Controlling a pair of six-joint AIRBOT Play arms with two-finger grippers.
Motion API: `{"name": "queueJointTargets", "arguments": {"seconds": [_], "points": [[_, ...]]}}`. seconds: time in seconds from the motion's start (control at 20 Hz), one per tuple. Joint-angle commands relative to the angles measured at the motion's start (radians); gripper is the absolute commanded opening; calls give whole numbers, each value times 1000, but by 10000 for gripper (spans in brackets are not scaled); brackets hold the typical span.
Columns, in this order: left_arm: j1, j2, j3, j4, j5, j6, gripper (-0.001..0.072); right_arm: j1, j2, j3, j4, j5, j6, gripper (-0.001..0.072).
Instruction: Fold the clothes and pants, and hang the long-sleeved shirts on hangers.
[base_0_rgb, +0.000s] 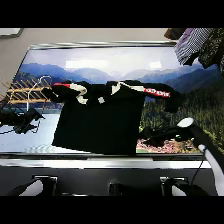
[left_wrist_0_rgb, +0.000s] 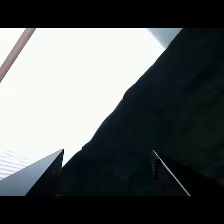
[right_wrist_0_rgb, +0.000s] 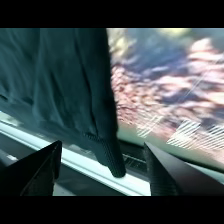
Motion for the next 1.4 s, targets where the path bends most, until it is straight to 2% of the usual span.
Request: {"name": "queueJointTargets", "arguments": {"seconds": [0.0, 0.15, 0.2, 0.3, 0.35, 0.5, 0.6, 0.75, 1.05, 1.2, 1.25, 1.3, 1.35], "points": [[1, 6, -21, 2, 4, 10, 621, 197, 5, -65, 26, -204, 95, 597], [1, 5, -22, 9, 5, 33, 622, 270, -1, -65, 51, -259, 142, 588], [1, 4, -23, 9, 11, 64, 622, 275, -2, -65, 55, -257, 142, 531], [1, 3, -43, 8, 40, 105, 622, 275, -2, -65, 55, -248, 142, 130], [1, 2, -64, 7, 52, 123, 622, 275, -2, -65, 54, -238, 142, 44], [1, 0, -145, -24, 91, 197, 622, 275, 0, -64, 54, -205, 142, 42], [1, 0, -198, -83, 120, 276, 622, 273, 5, -58, 53, -187, 144, 42], [1, -2, -259, -98, 154, 293, 622, 273, 6, -39, 53, -166, 158, 42], [-26, -47, -290, -171, 164, 397, 621, 273, 6, -37, 54, -141, 170, 43], [-74, -69, -290, -174, 179, 403, 610, 273, 6, -37, 63, -135, 172, 43], [-93, -74, -290, -174, 182, 403, 581, 273, 6, -37, 72, -135, 172, 43], [-110, -76, -290, -174, 186, 403, 375, 273, 6, -37, 84, -136, 172, 43], [-121, -74, -286, -174, 189, 412, 33, 273, 6, -35, 89, -135, 171, 43]]}}
